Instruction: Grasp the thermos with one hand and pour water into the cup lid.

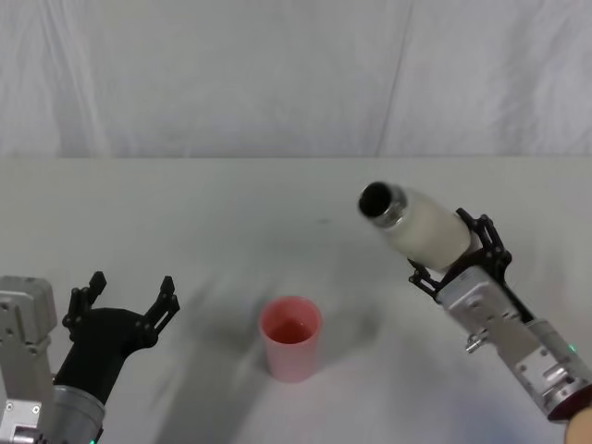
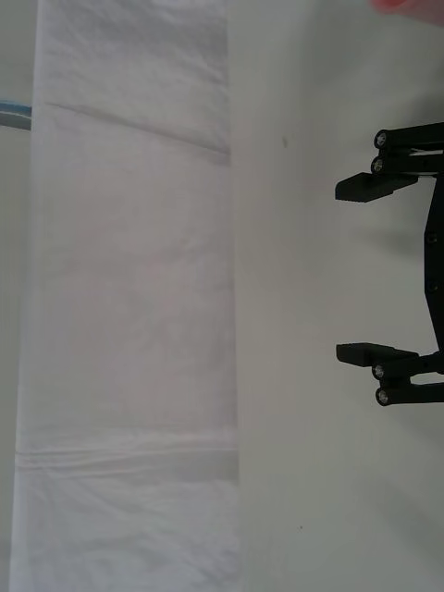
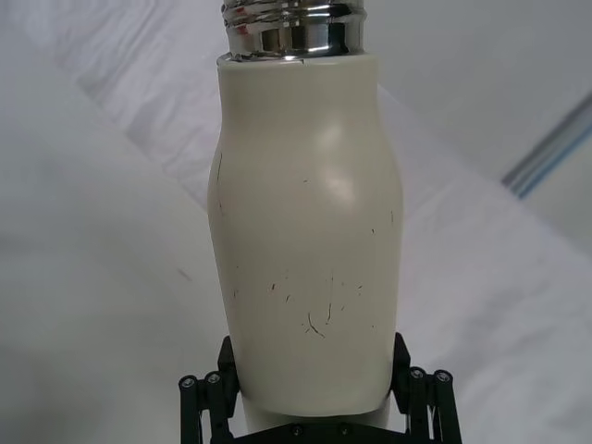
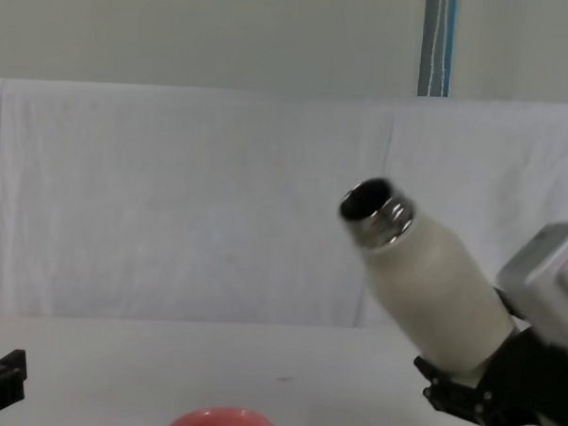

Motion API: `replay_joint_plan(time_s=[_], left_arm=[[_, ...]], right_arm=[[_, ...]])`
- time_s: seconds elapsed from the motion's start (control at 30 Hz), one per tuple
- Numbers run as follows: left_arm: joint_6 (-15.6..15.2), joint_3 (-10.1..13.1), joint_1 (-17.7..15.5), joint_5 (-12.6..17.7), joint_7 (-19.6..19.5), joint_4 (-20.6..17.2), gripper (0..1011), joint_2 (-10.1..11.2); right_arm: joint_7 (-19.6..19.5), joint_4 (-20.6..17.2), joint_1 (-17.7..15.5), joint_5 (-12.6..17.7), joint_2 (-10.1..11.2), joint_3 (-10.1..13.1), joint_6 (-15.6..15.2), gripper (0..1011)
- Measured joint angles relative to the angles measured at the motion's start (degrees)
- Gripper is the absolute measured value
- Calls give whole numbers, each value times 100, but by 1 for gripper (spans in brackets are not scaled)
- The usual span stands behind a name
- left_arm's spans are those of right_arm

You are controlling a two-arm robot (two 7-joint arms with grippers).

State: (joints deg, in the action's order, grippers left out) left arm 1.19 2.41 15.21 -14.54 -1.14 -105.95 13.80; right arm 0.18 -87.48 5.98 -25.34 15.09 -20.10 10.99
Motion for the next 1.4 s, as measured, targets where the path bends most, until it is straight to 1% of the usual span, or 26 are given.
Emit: replay_joint_plan(time_s=[0.03,0.07,0.13,0.27,0.3,0.33,0.37,0.43,0.47,0.5,0.57,0.67,0.7,0.8,0.9,0.93,1.07,1.23,1.4], left_arm=[[0,0,0,0,0,0,1001,0],[0,0,0,0,0,0,1001,0],[0,0,0,0,0,0,1001,0],[0,0,0,0,0,0,1001,0],[0,0,0,0,0,0,1001,0],[0,0,0,0,0,0,1001,0],[0,0,0,0,0,0,1001,0],[0,0,0,0,0,0,1001,0],[0,0,0,0,0,0,1001,0],[0,0,0,0,0,0,1001,0],[0,0,0,0,0,0,1001,0],[0,0,0,0,0,0,1001,0],[0,0,0,0,0,0,1001,0],[0,0,0,0,0,0,1001,0],[0,0,0,0,0,0,1001,0],[0,0,0,0,0,0,1001,0],[0,0,0,0,0,0,1001,0],[0,0,0,0,0,0,1001,0],[0,0,0,0,0,0,1001,0]], right_arm=[[123,-41,-37,244,-55,94,-11,957],[123,-41,-37,244,-55,94,-11,957],[364,-110,-109,703,-160,283,-52,957],[609,-182,-187,1220,-273,478,-133,957],[711,-211,-216,1446,-319,552,-179,957],[764,-226,-231,1555,-341,594,-205,957],[853,-256,-259,1751,-385,669,-254,957],[950,-285,-289,1987,-430,739,-326,957],[950,-285,-289,1987,-430,739,-326,957],[1002,-302,-306,2130,-457,789,-374,957],[1050,-313,-321,2260,-480,833,-419,957],[1172,-336,-347,2583,-525,917,-566,957],[1172,-336,-347,2583,-525,917,-566,957],[1288,-346,-354,2848,-532,951,-751,957],[1322,-351,-361,2951,-528,957,-824,957],[1344,-351,-367,3026,-524,961,-866,957],[1350,-359,-373,3134,-514,970,-931,957],[1351,-386,-383,3371,-504,1006,-1102,957],[1353,-396,-366,3533,-489,1020,-1218,957]])
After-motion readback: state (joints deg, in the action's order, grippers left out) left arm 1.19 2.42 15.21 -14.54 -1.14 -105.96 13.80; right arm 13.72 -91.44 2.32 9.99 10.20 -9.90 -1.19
